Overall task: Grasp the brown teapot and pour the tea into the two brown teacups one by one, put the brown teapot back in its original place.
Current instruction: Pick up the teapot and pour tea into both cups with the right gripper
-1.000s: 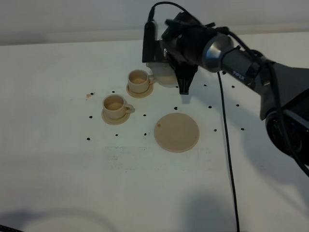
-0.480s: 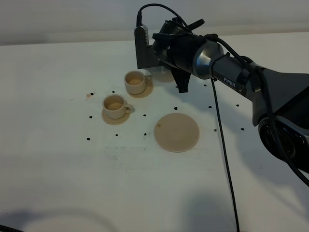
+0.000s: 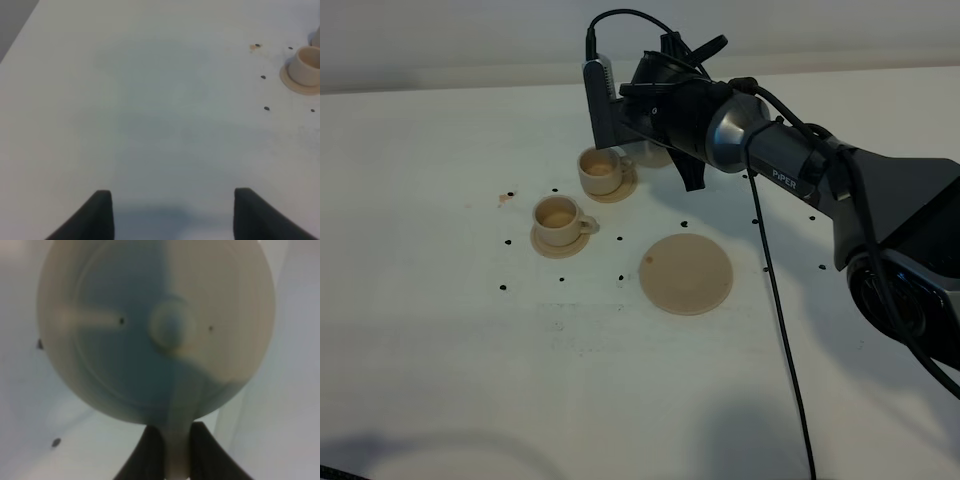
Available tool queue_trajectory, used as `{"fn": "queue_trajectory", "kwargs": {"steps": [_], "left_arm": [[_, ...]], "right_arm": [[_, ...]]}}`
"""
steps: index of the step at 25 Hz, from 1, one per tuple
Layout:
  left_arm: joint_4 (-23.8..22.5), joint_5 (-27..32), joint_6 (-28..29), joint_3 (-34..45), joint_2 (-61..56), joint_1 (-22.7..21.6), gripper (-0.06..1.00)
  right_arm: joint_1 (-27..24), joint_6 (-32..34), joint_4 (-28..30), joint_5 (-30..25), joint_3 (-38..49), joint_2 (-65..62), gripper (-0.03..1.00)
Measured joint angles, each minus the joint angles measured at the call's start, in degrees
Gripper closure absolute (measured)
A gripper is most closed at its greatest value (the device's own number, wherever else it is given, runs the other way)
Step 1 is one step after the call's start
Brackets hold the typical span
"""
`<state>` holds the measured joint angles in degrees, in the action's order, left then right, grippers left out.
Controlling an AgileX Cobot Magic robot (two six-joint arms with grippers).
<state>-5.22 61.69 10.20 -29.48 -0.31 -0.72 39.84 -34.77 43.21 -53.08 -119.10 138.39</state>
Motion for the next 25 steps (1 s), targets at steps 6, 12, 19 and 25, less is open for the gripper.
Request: {"fn": "queue_trajectory", "kwargs": {"steps": [6, 12, 19, 25], "left_arm": [[0.00, 0.00, 0.00, 0.00, 0.00, 0.00, 0.45], [0.00, 0.00, 0.00, 0.00, 0.00, 0.00, 0.45], [0.00, 0.00, 0.00, 0.00, 0.00, 0.00, 0.45], [0.00, 0.00, 0.00, 0.00, 0.00, 0.00, 0.45]], "right_arm": [[0.60, -1.20, 1.91, -0.65, 0.00, 0.00, 0.87], [1.66, -1.46, 4.05, -0.65, 0.00, 0.00, 0.87], [2.20, -2.52, 6.56, -0.55, 0.00, 0.00, 0.87], [2.20, -2.86, 7.45, -0.55, 0.00, 0.00, 0.87]]}}
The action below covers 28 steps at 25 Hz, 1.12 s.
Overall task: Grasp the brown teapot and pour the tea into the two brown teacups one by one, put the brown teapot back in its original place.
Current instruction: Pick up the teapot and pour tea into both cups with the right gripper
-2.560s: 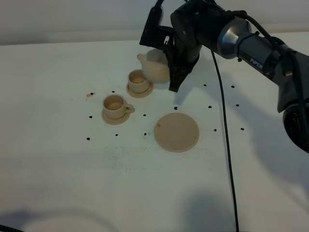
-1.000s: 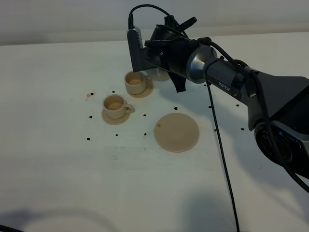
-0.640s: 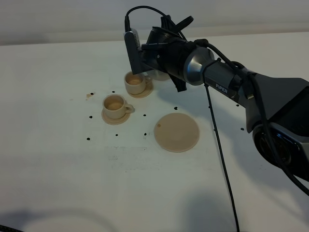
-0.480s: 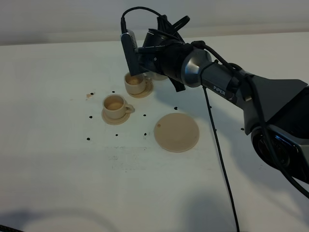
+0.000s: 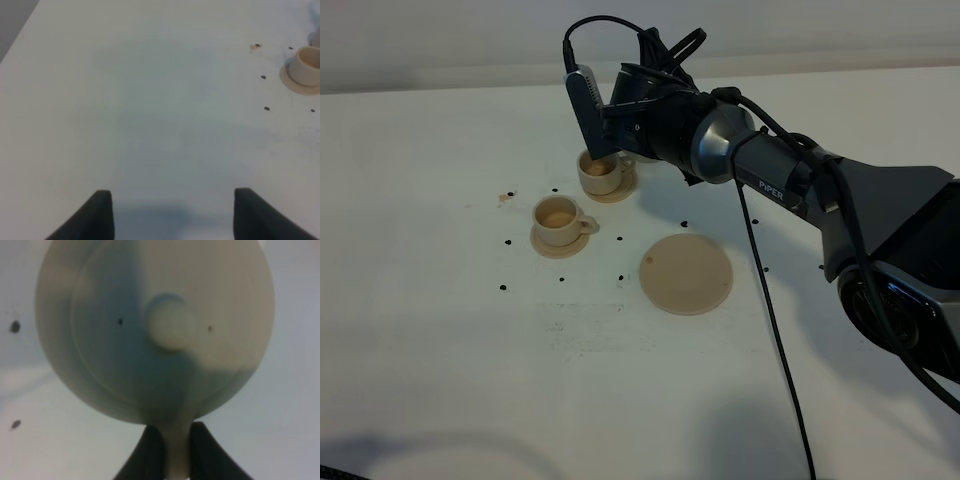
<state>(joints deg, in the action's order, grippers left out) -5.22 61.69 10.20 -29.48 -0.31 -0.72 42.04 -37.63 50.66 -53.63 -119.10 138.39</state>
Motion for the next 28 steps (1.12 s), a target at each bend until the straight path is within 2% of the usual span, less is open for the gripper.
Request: {"fn": "queue_trajectory", "kwargs": {"steps": [28], "left_arm": [[0.00, 0.00, 0.00, 0.00, 0.00, 0.00, 0.45]], "right_arm": [[0.25, -4.22, 5.32, 1.45, 0.00, 1.63, 0.87]]}}
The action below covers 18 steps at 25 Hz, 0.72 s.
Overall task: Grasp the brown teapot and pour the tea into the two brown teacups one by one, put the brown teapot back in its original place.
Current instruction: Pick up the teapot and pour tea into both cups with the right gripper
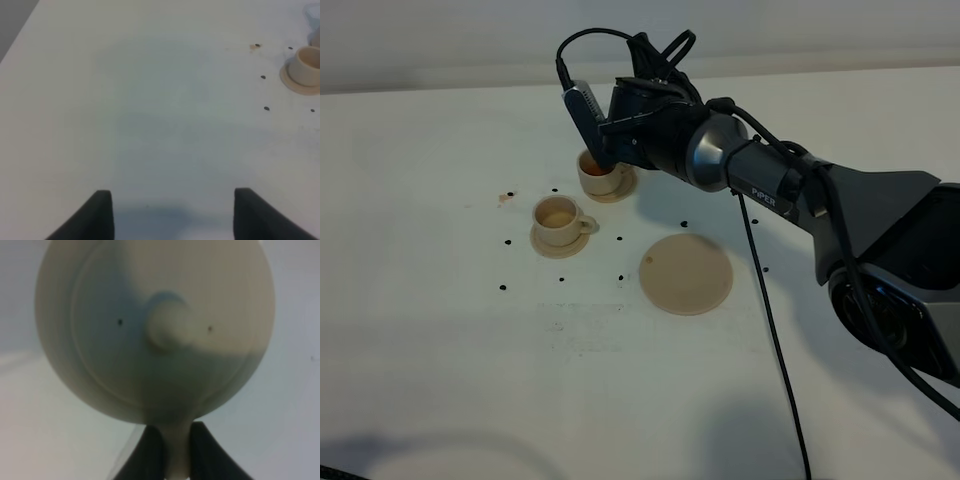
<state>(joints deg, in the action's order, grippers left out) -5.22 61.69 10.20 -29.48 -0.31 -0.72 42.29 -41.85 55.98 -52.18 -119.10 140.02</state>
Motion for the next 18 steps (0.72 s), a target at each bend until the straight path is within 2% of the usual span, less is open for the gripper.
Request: {"fn": "queue_trajectory", "kwargs": {"steps": [18], "left_arm": [[0.00, 0.00, 0.00, 0.00, 0.00, 0.00, 0.45]], "right_arm": [[0.32, -1.61, 5.59, 0.96, 0.00, 0.49, 0.87]]}}
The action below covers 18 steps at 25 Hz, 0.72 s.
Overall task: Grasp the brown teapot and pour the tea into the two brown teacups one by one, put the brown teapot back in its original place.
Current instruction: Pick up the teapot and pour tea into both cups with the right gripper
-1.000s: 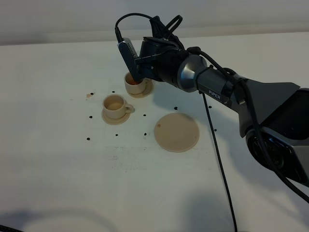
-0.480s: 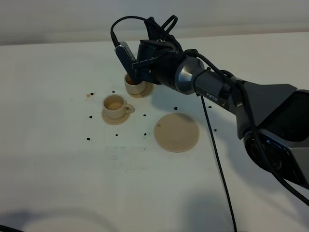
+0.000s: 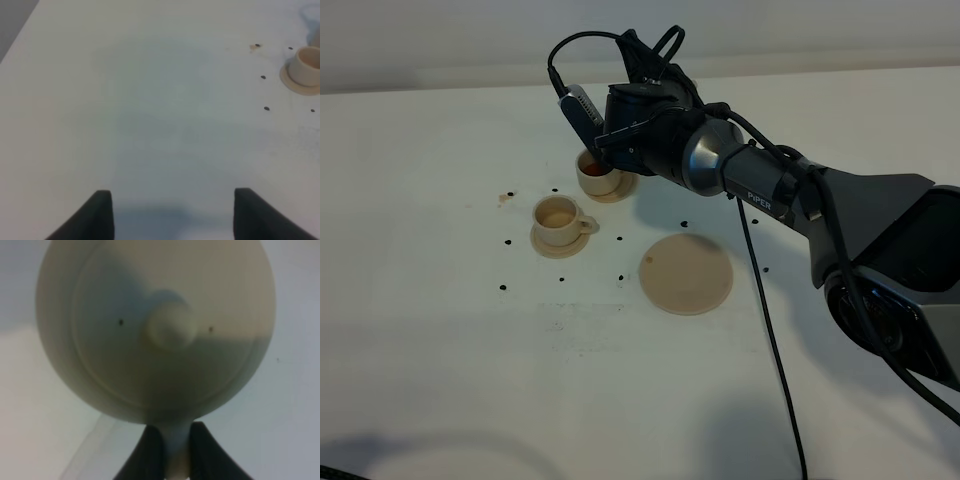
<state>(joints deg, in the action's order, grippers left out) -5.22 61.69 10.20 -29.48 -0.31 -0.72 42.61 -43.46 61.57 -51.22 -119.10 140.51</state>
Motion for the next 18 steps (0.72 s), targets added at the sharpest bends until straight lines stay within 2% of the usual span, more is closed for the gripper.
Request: {"fn": "queue_trajectory", "kwargs": {"steps": [18], "left_arm": [[0.00, 0.00, 0.00, 0.00, 0.00, 0.00, 0.45]], "right_arm": [[1.05, -0.52, 1.94, 0.01, 0.00, 0.00, 0.87]]}}
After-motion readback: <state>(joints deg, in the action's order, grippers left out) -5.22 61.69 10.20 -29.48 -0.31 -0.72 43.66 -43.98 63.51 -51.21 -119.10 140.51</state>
